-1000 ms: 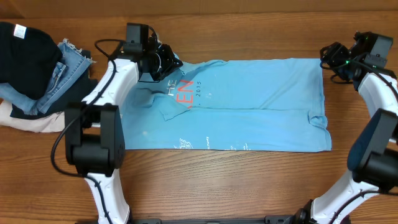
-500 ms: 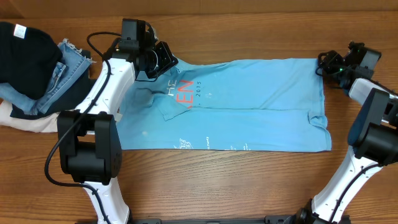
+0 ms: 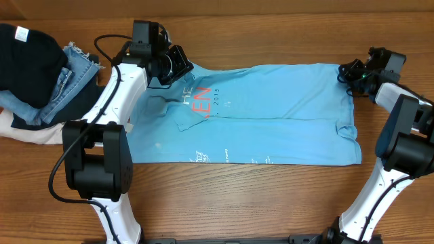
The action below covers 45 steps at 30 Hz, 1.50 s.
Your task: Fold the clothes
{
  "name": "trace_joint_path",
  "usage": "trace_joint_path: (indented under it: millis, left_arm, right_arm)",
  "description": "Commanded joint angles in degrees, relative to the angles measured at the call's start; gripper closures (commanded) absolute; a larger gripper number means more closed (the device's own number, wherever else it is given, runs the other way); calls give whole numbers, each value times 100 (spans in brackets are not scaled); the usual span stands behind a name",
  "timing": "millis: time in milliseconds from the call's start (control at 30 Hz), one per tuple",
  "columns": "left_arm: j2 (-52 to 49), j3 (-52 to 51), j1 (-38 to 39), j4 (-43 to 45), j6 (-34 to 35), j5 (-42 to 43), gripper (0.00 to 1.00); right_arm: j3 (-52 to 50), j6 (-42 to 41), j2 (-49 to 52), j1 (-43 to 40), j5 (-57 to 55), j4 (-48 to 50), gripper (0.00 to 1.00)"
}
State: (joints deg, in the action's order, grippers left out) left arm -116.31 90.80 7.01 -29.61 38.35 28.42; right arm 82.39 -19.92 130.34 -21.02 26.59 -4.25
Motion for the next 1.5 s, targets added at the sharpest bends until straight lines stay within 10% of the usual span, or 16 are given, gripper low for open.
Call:
trace_joint_path:
  millis: [0, 700, 1300, 1333, 1367, 1467]
  left_arm:
    - [131, 72, -11, 4, -153, -52, 96]
    - [546, 87, -424, -3169, -1679, -201, 96]
    - [962, 87, -640, -4710, -2470, -1513, 96]
    - [962, 85, -640, -4715, -2468, -1513, 89]
    - [962, 87, -645, -4725, -2465, -1510, 68]
    - [962, 87, -704, -4850, -2465, -1508, 47]
  right_arm:
    - [136, 4, 144, -22, -79, -387, 96]
    - [223, 26, -1744, -286, -1388, -4922, 96]
    - [225, 66, -2181, -286, -2804, -6297, 85]
    - [234, 68, -2181, -286, -2813, -6450, 69]
    - [249, 66, -2181, -286, -2876, -6526, 65]
    - [581, 68, -2181, -286, -3082, -6935, 60]
